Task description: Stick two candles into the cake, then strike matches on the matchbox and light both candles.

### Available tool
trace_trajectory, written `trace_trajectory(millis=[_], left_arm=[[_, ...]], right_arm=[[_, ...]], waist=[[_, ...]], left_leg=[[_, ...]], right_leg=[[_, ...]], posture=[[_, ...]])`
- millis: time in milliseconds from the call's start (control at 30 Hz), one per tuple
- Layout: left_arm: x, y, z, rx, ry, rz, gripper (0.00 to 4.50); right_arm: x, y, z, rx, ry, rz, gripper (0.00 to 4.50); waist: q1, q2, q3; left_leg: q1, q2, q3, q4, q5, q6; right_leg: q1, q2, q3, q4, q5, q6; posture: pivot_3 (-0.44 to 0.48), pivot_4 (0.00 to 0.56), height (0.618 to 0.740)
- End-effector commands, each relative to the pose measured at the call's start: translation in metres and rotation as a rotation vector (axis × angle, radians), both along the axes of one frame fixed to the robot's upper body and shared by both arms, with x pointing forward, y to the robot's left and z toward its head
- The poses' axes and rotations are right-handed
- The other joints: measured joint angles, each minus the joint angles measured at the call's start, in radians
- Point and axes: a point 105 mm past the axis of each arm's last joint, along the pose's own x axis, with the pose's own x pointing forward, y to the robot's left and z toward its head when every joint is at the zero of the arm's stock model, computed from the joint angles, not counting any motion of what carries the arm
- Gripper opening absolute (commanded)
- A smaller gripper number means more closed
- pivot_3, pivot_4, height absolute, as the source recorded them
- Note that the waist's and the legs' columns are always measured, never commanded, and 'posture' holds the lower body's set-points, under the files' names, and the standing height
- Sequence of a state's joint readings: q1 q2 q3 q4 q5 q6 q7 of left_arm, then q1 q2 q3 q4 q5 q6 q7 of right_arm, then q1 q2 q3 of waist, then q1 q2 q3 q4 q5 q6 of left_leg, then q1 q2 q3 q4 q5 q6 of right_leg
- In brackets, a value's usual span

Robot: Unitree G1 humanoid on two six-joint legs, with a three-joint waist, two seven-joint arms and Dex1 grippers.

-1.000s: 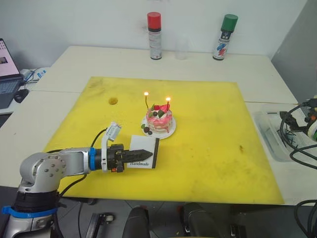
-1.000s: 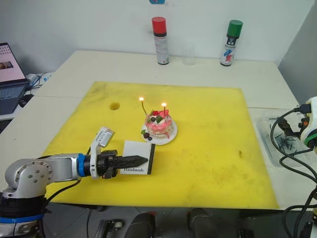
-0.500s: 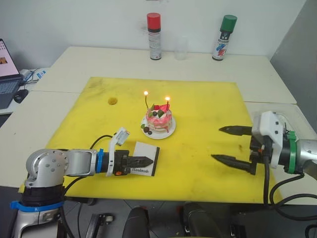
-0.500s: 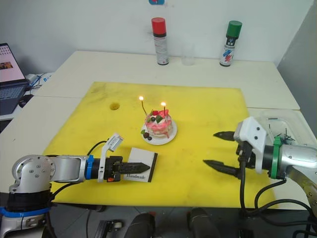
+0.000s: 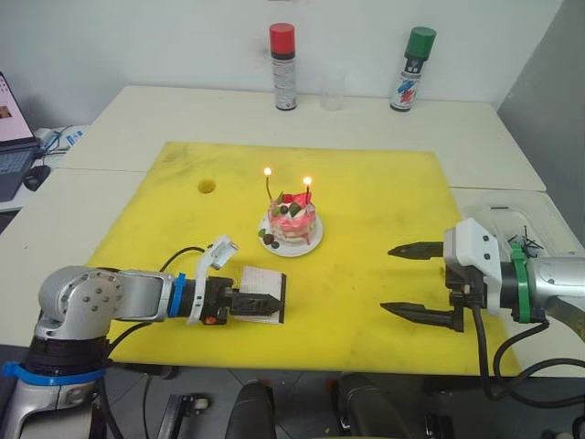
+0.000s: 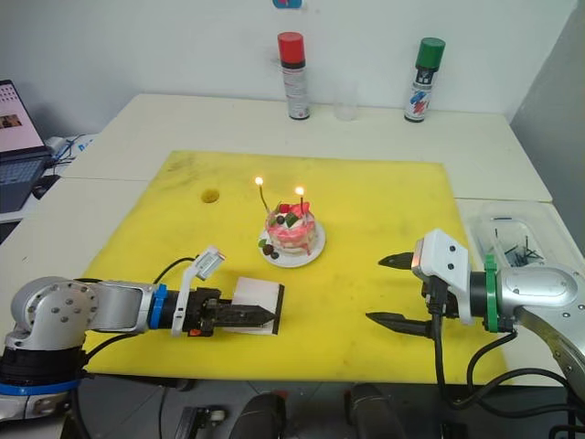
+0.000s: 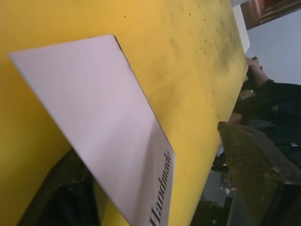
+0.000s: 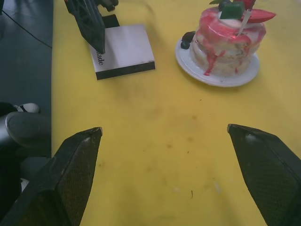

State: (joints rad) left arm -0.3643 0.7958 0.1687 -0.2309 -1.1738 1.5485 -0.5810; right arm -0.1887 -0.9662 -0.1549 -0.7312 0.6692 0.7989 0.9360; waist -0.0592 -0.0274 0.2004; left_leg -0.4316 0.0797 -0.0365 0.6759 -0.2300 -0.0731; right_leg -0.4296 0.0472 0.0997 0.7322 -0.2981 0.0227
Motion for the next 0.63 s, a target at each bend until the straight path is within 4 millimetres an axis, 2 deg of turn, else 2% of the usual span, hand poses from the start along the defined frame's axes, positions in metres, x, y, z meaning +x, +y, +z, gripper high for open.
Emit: trace_trajectory(millis=[33, 67, 167, 333, 467, 633], left_arm=[[-0.002, 0.017, 0.027, 0.045, -0.104, 0.016, 4.48], [-0.003, 0.021, 0.034, 0.061, -0.135, 0.021, 4.48], [0.004, 0.057, 0.063, 0.224, -0.405, 0.066, 4.48], [0.015, 0.103, 0.087, 0.422, -0.747, 0.09, 4.48], [0.02, 0.116, 0.099, 0.445, -0.916, 0.083, 4.48], [0.022, 0.119, 0.1, 0.419, -0.944, 0.091, 4.48]], right_arm=[[0.004, 0.001, 0.017, 0.003, -0.098, 0.012, 4.5], [0.006, 0.0, 0.02, 0.004, -0.119, 0.011, 4.5], [0.015, -0.008, 0.035, -0.002, -0.222, -0.003, 4.5], [0.023, -0.03, 0.051, -0.059, -0.289, -0.024, 4.5], [0.025, -0.045, 0.066, -0.088, -0.281, -0.031, 4.5], [0.03, -0.052, 0.075, -0.101, -0.294, -0.031, 4.5]], waist=[[0.0, 0.0, 0.0], [0.0, -0.001, 0.0], [-0.001, -0.003, 0.002], [0.012, -0.002, 0.003], [0.021, -0.002, 0.003], [0.021, -0.002, 0.003]], left_leg=[[0.0, 0.0, 0.0, 0.0, 0.0, 0.0], [0.0, 0.0, 0.0, 0.0, 0.0, 0.0], [0.0, 0.0, 0.001, 0.0, 0.0, 0.0], [-0.001, -0.001, 0.008, -0.006, 0.0, 0.0], [-0.001, -0.001, 0.011, -0.009, 0.0, 0.0], [-0.001, 0.0, 0.013, -0.012, 0.0, 0.0]], right_leg=[[0.0, 0.0, 0.0, 0.0, 0.0, 0.0], [0.0, 0.0, 0.0, 0.0, 0.0, 0.0], [-0.001, 0.0, 0.001, -0.001, 0.0, 0.0], [-0.006, -0.005, 0.001, -0.001, -0.002, -0.003], [-0.008, -0.006, 0.001, -0.002, -0.002, -0.004], [-0.01, -0.006, 0.002, -0.003, -0.002, -0.003]], posture=[[0.0, 0.15, 0.684], [0.0, 0.15, 0.684], [0.0, 0.15, 0.684], [0.0, 0.15, 0.684], [0.0, 0.15, 0.684], [0.0, 0.15, 0.684]])
